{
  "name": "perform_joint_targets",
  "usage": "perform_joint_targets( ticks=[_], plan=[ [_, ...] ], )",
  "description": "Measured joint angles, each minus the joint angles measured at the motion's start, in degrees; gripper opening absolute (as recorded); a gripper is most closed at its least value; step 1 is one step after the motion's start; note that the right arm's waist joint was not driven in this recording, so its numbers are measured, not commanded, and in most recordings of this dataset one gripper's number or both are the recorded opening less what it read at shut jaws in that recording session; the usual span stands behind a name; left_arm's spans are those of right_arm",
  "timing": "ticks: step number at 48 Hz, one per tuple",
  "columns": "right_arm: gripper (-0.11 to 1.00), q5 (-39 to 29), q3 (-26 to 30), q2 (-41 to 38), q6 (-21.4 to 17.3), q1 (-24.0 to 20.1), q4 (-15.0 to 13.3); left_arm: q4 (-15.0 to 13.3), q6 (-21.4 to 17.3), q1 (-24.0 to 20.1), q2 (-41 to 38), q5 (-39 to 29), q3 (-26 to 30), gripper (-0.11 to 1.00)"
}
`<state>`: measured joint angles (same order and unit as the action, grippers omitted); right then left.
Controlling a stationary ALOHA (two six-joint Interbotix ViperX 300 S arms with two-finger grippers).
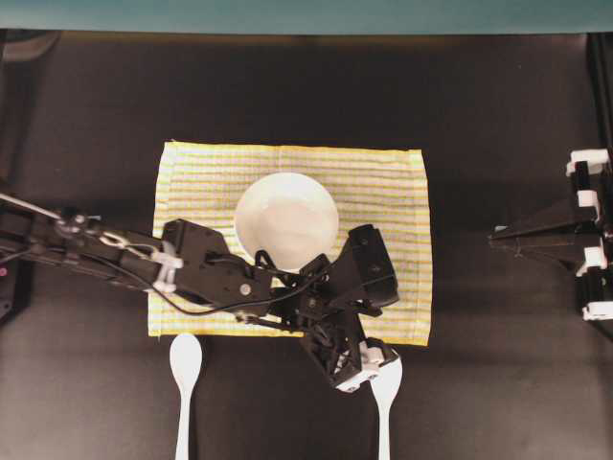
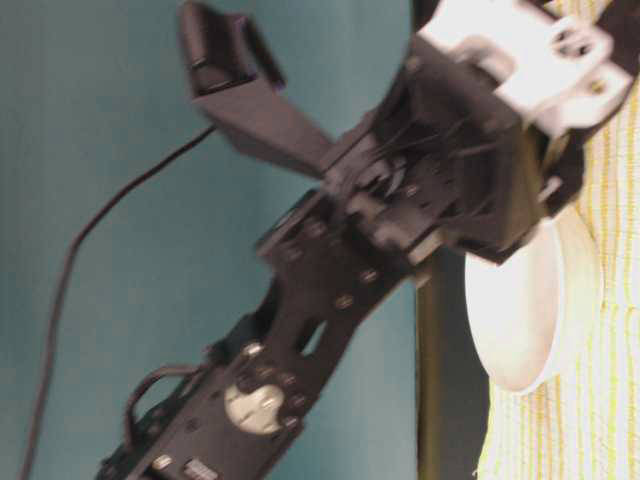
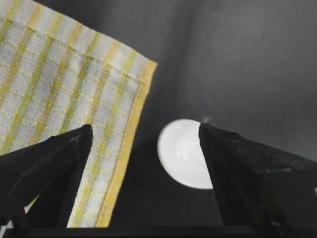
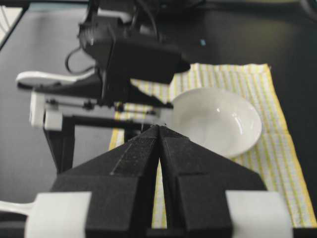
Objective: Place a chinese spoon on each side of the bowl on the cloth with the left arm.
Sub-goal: 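Lower the left gripper and grasp the right spoon's handle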
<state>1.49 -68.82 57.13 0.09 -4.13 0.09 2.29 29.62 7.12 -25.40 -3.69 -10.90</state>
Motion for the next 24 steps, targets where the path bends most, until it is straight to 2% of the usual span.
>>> perform_joint_targets(
  ticks=[24],
  plan=[
    [0.00,0.0,-1.0,0.0,0.0,0.0,0.0,0.0,0.0,1.8,-2.0,1.7,0.4,0.81]
  ],
)
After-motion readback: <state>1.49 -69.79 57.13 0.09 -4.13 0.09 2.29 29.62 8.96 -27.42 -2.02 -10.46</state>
